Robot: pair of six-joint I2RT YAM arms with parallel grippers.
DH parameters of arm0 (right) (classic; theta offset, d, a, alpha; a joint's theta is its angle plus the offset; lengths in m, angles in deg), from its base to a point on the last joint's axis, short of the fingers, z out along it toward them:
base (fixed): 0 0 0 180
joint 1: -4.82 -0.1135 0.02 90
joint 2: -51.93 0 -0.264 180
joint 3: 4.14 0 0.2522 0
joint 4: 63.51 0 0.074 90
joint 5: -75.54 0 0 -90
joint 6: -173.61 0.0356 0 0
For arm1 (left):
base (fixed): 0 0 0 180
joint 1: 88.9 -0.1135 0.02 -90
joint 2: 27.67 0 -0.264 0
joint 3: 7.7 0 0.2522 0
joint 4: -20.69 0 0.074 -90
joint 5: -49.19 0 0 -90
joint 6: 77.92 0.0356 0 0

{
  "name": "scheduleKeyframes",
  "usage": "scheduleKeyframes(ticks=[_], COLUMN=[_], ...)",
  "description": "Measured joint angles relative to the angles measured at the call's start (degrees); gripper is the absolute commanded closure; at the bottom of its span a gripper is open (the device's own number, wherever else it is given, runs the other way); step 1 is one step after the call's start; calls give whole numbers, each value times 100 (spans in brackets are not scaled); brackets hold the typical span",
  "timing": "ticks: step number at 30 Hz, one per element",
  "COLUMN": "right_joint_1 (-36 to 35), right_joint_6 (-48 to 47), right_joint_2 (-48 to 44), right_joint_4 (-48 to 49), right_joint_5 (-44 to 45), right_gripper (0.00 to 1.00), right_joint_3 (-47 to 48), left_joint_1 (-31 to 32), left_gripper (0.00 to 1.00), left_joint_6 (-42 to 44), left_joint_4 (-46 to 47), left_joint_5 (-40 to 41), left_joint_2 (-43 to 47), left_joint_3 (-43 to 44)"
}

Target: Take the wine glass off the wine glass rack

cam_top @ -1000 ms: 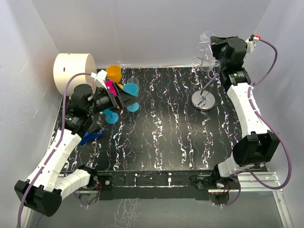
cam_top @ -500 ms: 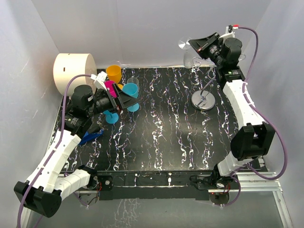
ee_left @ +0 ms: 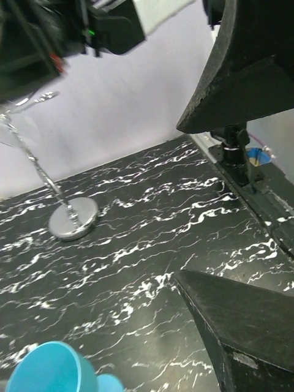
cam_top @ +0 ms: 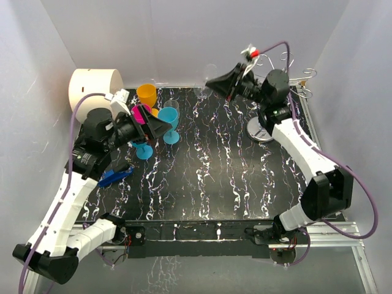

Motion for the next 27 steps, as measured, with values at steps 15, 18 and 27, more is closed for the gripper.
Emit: scheduleKeyframes(ticks=[15,18,27], right_joint_1=[-1637,-2201,-3386], right_joint_6=[-6006,-6999,-9084], right_joint_2=[-2535,-2898,-3252], right_joint_4=[-817,-1239,-1961], right_joint_5=[-1003,-577,999], right_gripper=[100,100,100], right_joint_3=[-3226,-3644,-4127], left_joint_1=[-2,-2,-2], left_gripper=[8,8,10], left_joint_6=[326,330,520], left_joint_4=[-1029,-1281,-2133], left_joint_5=[1014,835,297], left_joint_2=[90,-428,-1478], left_joint_3=[1508,1921,2577])
